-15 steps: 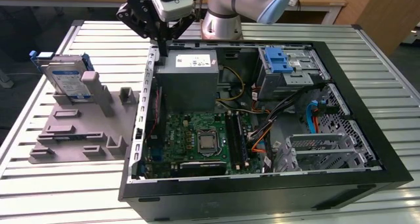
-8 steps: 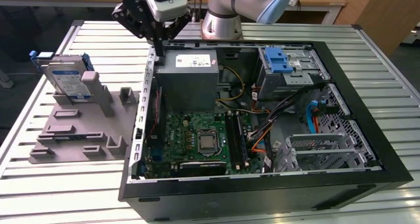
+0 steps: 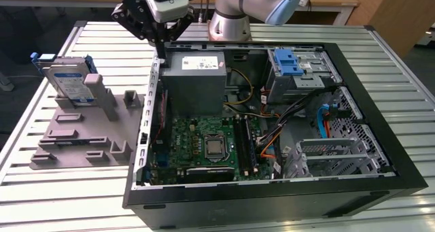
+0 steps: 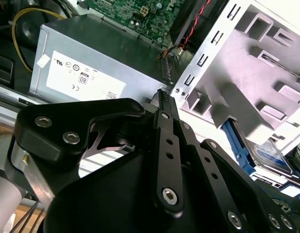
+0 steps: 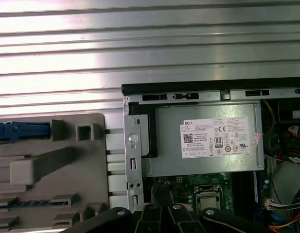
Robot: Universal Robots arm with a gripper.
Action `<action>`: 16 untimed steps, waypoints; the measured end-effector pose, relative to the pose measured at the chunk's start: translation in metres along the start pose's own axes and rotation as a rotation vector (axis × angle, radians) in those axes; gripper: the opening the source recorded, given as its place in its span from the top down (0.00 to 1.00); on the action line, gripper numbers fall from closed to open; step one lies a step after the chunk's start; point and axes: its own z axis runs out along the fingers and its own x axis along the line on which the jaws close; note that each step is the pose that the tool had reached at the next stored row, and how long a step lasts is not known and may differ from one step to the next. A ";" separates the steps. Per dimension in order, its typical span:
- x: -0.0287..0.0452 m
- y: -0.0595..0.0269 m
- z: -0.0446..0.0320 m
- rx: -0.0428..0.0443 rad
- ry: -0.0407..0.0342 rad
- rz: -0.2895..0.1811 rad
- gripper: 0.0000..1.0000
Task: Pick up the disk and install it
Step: 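Reach for the disk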
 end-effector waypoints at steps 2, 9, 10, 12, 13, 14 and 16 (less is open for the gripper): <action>0.0017 -0.0001 0.0000 -0.0001 0.0000 0.000 0.89; 0.0076 -0.0006 -0.0001 0.0000 0.0001 0.000 0.89; 0.0092 -0.0007 -0.0001 0.0001 0.0001 0.000 0.89; 0.0115 -0.0009 0.0000 0.0000 0.0000 0.000 0.89; 0.0123 -0.0009 0.0000 -0.0001 0.0000 0.000 0.89; 0.0130 -0.0010 0.0000 0.0000 0.0000 0.000 0.89; 0.0146 -0.0011 0.0000 0.0000 0.0000 0.000 0.89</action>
